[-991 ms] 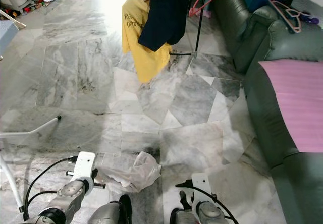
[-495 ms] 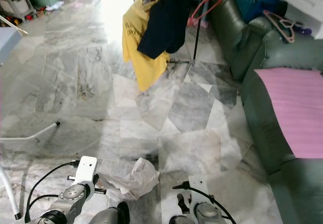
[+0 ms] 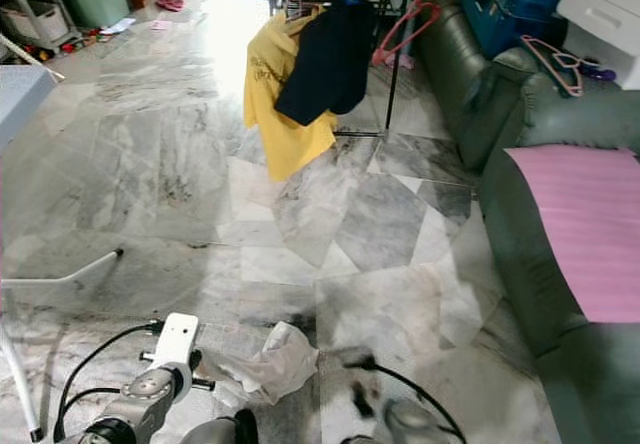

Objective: Hang hanger

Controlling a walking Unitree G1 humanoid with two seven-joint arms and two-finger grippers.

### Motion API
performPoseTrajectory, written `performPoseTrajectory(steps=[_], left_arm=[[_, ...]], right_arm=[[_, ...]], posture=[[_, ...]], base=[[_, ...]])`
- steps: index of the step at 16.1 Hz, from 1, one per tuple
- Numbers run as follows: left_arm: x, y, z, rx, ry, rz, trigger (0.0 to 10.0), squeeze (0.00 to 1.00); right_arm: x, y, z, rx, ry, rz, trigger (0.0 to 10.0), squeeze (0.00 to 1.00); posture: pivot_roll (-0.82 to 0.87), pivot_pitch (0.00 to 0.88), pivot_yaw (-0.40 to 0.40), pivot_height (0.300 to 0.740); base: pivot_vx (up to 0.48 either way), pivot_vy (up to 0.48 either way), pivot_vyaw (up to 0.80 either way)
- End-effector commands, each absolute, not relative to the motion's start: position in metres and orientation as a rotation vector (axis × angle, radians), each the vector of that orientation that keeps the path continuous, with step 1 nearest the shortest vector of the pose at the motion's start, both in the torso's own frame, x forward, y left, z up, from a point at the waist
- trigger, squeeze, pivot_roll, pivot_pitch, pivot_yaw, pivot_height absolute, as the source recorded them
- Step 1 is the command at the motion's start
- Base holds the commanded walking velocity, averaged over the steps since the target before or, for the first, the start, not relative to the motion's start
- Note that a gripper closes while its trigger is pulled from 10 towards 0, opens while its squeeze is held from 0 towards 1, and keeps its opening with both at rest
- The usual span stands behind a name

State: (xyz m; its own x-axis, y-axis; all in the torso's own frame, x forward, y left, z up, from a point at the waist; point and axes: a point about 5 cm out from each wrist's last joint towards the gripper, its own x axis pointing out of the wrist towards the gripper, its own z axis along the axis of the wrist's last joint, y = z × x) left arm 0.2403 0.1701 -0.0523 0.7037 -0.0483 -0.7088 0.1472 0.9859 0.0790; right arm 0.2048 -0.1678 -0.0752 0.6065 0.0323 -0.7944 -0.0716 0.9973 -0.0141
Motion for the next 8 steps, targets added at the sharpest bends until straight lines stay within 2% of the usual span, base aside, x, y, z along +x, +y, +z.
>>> performPoseTrajectory(steps=[1,8], left_arm=[[0.2351,0.1683,-0.0562,0.137,0.806,-0.116,10.0,0.0],[0.2326,0.1671,-0.0579,0.15,0.813,-0.126,10.0,0.0]], right_arm=[[0.2019,-0.1675,-0.0767,-0.032,0.92,0.056,10.0,0.0],[0.2097,-0.1612,-0.0729,-0.025,0.901,0.063,10.0,0.0]], posture=[[-0.09,0.08,0.002,0.74],[-0.1,0.082,0.011,0.74]], base=[[0.0,0.0,0.0],[0.0,0.0,0.0]])
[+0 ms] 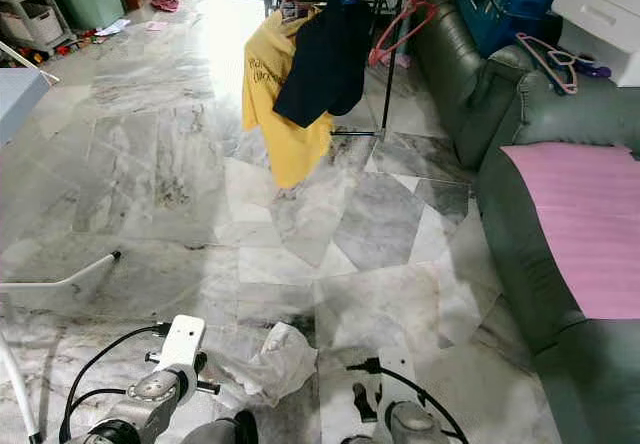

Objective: Hang hanger

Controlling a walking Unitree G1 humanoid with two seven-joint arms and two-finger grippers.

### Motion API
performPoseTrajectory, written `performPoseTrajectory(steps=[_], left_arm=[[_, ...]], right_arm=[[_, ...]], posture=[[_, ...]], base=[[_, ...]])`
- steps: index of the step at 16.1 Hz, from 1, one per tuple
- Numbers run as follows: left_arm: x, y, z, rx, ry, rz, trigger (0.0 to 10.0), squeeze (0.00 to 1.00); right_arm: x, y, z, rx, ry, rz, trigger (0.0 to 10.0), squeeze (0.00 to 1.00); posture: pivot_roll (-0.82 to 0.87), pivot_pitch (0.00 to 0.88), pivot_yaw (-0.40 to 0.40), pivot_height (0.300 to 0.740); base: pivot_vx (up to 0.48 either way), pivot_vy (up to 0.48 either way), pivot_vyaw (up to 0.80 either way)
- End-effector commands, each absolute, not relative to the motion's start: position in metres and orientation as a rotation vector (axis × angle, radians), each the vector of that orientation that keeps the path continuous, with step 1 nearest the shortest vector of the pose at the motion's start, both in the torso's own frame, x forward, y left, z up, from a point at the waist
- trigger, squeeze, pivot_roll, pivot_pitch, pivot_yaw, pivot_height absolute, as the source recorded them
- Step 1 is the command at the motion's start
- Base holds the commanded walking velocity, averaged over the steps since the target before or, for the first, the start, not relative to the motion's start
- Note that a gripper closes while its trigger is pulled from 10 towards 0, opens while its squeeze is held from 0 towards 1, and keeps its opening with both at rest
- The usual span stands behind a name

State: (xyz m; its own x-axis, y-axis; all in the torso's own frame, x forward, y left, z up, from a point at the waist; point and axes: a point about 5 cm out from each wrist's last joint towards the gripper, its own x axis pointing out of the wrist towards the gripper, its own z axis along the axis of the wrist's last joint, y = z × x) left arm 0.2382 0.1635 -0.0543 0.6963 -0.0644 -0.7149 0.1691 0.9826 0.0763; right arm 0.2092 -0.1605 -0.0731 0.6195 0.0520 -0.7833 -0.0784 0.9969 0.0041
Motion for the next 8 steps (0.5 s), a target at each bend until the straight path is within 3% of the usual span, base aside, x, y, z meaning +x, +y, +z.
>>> performPoseTrajectory(steps=[1,8], left_arm=[[0.2317,0.169,-0.0583,0.154,0.814,-0.127,10.0,0.0],[0.233,0.1733,-0.057,0.171,0.81,-0.132,10.0,0.0]], right_arm=[[0.211,-0.1601,-0.0722,-0.025,0.897,0.066,10.0,0.0],[0.2083,-0.1534,-0.0743,-0.027,0.914,0.074,10.0,0.0]], posture=[[-0.1,0.084,0.01,0.74],[-0.1,0.084,0.013,0.74]], base=[[0.0,0.0,0.0],[0.0,0.0,0.0]])
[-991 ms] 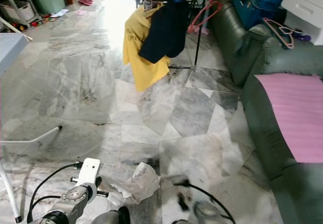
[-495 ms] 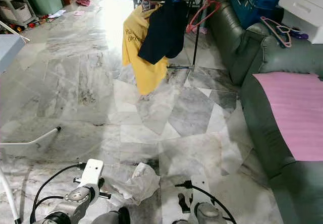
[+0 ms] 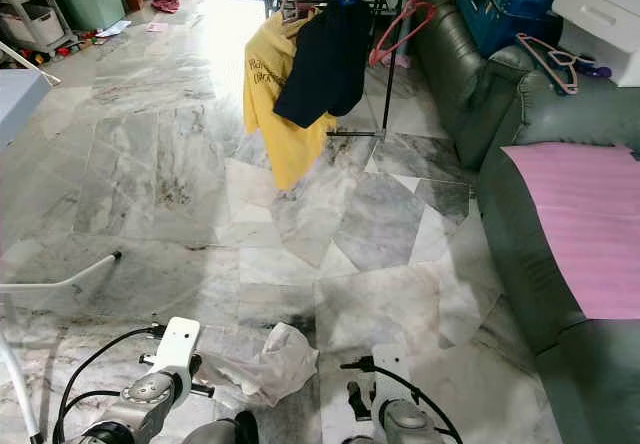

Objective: Hang hanger

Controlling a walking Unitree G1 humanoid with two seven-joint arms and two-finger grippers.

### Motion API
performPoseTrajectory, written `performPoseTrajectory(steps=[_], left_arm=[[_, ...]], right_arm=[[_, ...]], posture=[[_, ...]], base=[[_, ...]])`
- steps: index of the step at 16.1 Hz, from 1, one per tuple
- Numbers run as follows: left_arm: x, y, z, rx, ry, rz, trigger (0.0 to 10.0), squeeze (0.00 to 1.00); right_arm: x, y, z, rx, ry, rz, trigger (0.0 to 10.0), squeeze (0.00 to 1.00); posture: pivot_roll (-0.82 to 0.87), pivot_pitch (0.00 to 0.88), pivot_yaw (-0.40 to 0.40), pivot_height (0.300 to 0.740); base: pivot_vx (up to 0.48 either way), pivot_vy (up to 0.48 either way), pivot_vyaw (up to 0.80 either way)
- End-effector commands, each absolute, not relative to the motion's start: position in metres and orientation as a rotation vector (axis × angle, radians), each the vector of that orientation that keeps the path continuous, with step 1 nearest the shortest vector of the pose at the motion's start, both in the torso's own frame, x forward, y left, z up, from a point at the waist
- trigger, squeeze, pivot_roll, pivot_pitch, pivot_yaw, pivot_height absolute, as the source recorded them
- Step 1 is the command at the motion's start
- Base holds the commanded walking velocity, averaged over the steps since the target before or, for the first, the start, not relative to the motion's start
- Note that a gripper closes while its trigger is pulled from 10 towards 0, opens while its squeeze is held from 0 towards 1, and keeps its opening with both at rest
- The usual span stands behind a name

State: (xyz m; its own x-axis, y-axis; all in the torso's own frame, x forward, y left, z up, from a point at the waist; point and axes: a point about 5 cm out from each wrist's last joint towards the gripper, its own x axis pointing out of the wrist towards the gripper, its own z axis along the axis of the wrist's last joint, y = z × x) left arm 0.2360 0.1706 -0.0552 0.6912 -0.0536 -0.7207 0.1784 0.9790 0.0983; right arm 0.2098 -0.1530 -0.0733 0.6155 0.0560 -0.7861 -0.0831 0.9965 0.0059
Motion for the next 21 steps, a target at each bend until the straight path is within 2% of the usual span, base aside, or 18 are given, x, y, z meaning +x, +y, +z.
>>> performPoseTrajectory(steps=[1,21], left_arm=[[0.234,0.173,-0.057,0.173,0.809,-0.133,10.0,0.0],[0.232,0.166,-0.058,0.182,0.812,-0.146,10.0,0.0]], right_arm=[[0.207,-0.154,-0.075,-0.027,0.915,0.075,10.0,0.0],[0.201,-0.168,-0.077,-0.038,0.924,0.038,10.0,0.0]], posture=[[-0.1,0.084,0.013,0.74],[-0.11,0.088,0.009,0.74]], base=[[0.0,0.0,0.0],[0.0,0.0,0.0]])
